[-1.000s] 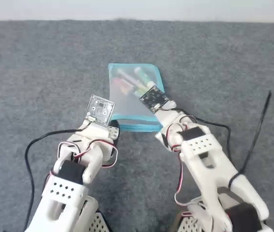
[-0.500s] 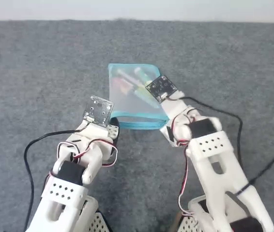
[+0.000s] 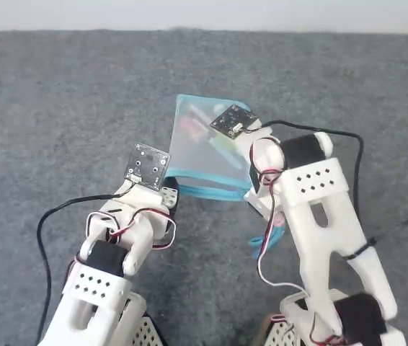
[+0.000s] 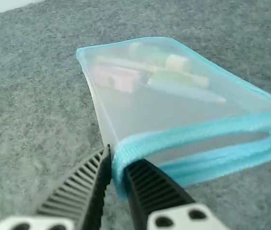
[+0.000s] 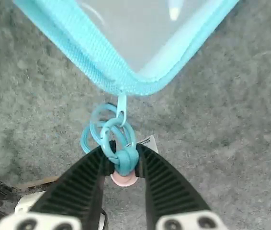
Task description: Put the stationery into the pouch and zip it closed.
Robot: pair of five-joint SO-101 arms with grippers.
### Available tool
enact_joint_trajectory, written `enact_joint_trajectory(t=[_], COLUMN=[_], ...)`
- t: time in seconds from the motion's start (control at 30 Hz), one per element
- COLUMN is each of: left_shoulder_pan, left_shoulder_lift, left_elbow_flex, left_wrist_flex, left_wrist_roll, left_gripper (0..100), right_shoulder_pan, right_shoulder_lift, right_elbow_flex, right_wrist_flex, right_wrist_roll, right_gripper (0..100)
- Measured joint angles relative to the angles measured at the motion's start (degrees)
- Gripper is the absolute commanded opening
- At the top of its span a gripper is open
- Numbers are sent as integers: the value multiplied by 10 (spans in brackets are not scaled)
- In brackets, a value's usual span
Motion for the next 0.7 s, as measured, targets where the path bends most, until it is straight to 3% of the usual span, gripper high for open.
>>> enact_joint_trajectory(t=[0.23,0.43,0.7], left_shoulder_pan=[0,0,0], left_shoulder_lift=[0,0,0], left_elbow_flex=[0,0,0], left_wrist_flex=[0,0,-17], left_wrist_roll=[0,0,0], left_gripper=[15,15,15], right_shoulder_pan=[-43,-91,-50], right_shoulder_lift=[-70,-135,-202], right_elbow_flex=[117,246,303], right_wrist_flex=[-68,-150,-253], right_wrist_roll=[-6,-30,-64], right_gripper=[203,173,169])
